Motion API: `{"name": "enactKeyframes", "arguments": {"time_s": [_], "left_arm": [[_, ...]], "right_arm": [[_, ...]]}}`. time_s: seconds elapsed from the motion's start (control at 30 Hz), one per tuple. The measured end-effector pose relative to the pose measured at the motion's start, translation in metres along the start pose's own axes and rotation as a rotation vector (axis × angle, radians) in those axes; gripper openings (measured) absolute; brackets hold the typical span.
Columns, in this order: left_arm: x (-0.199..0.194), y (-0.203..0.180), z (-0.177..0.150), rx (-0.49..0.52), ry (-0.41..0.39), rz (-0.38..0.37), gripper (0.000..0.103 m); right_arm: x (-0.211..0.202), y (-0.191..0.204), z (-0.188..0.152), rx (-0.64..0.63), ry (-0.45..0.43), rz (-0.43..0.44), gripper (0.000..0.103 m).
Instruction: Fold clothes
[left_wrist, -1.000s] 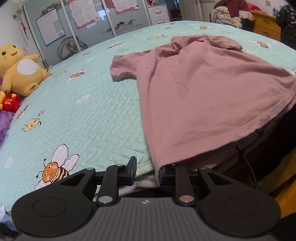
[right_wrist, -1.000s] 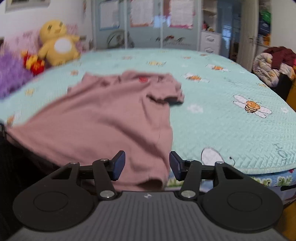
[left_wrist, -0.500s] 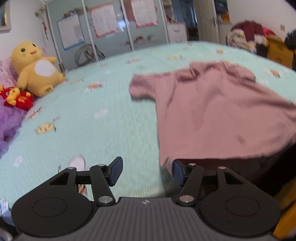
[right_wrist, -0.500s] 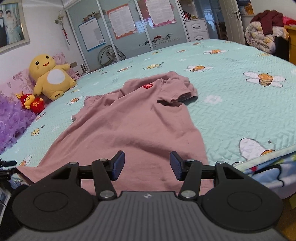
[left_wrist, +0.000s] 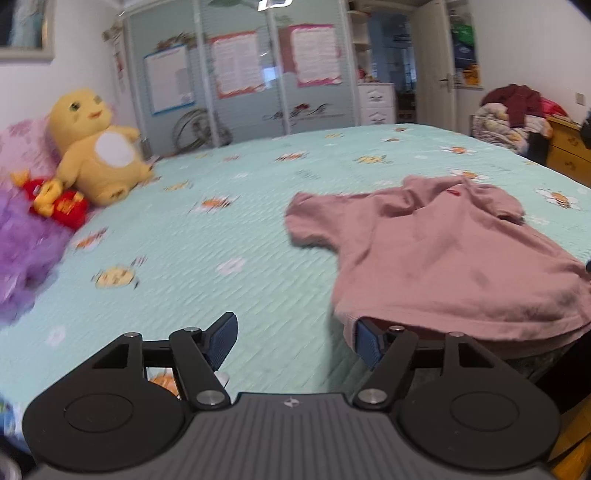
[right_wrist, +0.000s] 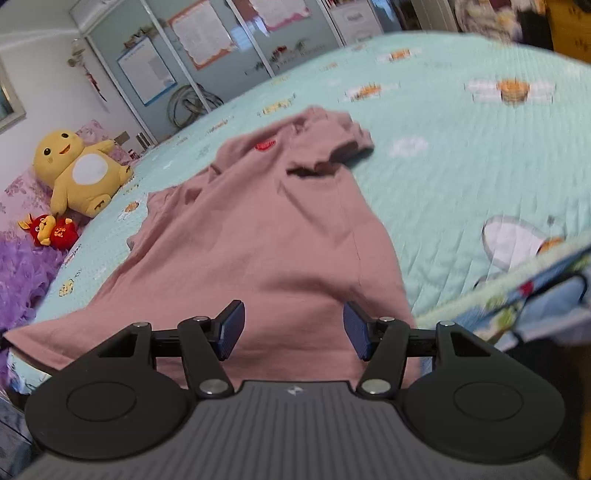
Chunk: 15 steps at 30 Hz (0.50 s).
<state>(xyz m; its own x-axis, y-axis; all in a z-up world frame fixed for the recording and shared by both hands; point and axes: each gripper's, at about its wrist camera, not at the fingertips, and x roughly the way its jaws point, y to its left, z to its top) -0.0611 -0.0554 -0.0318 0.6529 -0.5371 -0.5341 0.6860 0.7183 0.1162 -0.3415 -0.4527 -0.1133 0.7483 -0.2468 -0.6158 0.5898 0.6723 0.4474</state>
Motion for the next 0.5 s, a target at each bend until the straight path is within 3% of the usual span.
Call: {"name": "enactKeyframes", "arguments": {"time_s": [0.17,0.37,0.5], "left_arm": [[0.004,0.0,-0.023,0.009,0.101,-0.053,0.072],[0.001,0.008,-0.042,0.019,0.175,-0.091,0.072],[-0.01,0.024,-0.049,0.009,0.19,-0.042,0.072]], "right_arm": [[0.021,-0.005,-0.015,-0.042,0.159,-0.112,0.055],[0.007,-0.009,-0.014,-0.028,0.168,-0.107,0.052],[-0.004,-0.007,-0.009,-0.006,0.119,-0.06,0.052]]}}
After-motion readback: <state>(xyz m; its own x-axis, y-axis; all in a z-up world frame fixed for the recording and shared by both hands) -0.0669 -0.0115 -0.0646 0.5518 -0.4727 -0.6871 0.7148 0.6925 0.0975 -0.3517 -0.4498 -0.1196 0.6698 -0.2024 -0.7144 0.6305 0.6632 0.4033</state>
